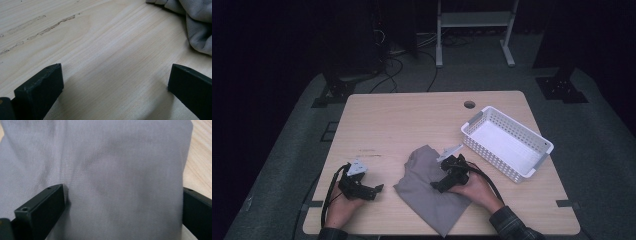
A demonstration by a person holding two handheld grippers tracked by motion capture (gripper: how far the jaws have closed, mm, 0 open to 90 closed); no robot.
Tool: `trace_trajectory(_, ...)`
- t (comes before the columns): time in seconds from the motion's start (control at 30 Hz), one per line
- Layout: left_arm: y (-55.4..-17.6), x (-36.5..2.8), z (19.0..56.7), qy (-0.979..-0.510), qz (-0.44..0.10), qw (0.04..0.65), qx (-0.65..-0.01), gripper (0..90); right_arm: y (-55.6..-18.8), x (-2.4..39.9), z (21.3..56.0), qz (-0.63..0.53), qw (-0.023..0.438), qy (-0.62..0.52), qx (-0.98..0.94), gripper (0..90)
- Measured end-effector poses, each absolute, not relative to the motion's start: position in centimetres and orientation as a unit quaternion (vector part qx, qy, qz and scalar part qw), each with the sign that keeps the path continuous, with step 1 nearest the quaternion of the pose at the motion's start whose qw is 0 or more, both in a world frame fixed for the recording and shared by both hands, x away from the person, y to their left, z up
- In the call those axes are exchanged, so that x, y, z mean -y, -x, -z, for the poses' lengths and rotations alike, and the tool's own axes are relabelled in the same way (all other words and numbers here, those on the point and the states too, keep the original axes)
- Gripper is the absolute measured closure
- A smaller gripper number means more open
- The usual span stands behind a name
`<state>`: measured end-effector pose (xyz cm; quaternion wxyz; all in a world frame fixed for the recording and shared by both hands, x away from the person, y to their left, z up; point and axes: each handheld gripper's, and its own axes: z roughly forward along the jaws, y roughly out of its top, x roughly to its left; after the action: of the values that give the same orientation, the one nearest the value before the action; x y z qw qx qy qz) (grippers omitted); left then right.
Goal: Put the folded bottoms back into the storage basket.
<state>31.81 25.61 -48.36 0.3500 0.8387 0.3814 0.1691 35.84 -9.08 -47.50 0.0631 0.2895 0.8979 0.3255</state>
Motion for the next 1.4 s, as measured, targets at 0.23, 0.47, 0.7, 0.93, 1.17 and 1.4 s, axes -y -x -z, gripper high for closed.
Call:
trace_trajectory(0.23,-31.8,-25.6,48.4,-0.839,-0.169,0.350,-0.381,0.0,-34.9,9.1,47.3,-0.340,0.069,-0.285,-0.894,14.9)
trace_trajectory(0.47,-31.8,-25.6,48.4,-0.839,-0.169,0.350,-0.381,0.0,-34.5,9.3,47.1,-0.356,0.059,-0.276,-0.891,37.4)
trace_trajectory(0.7,-31.8,-25.6,48.4,-0.839,-0.169,0.350,-0.381,0.0,-34.3,9.5,47.2,-0.375,0.033,-0.269,-0.887,60.4)
trace_trajectory(0.93,-31.8,-25.6,48.4,-0.839,-0.169,0.350,-0.381,0.0,-34.0,9.5,46.7,-0.377,0.044,-0.261,-0.887,65.5)
trace_trajectory(1.17,-31.8,-25.6,48.4,-0.839,-0.169,0.350,-0.381,0.0,-34.1,10.1,45.5,-0.389,0.046,-0.261,-0.882,66.4)
trace_trajectory(1.4,-31.8,-25.6,48.4,-0.839,-0.169,0.350,-0.382,0.0,-34.3,11.0,43.8,-0.394,0.053,-0.261,-0.880,66.7)
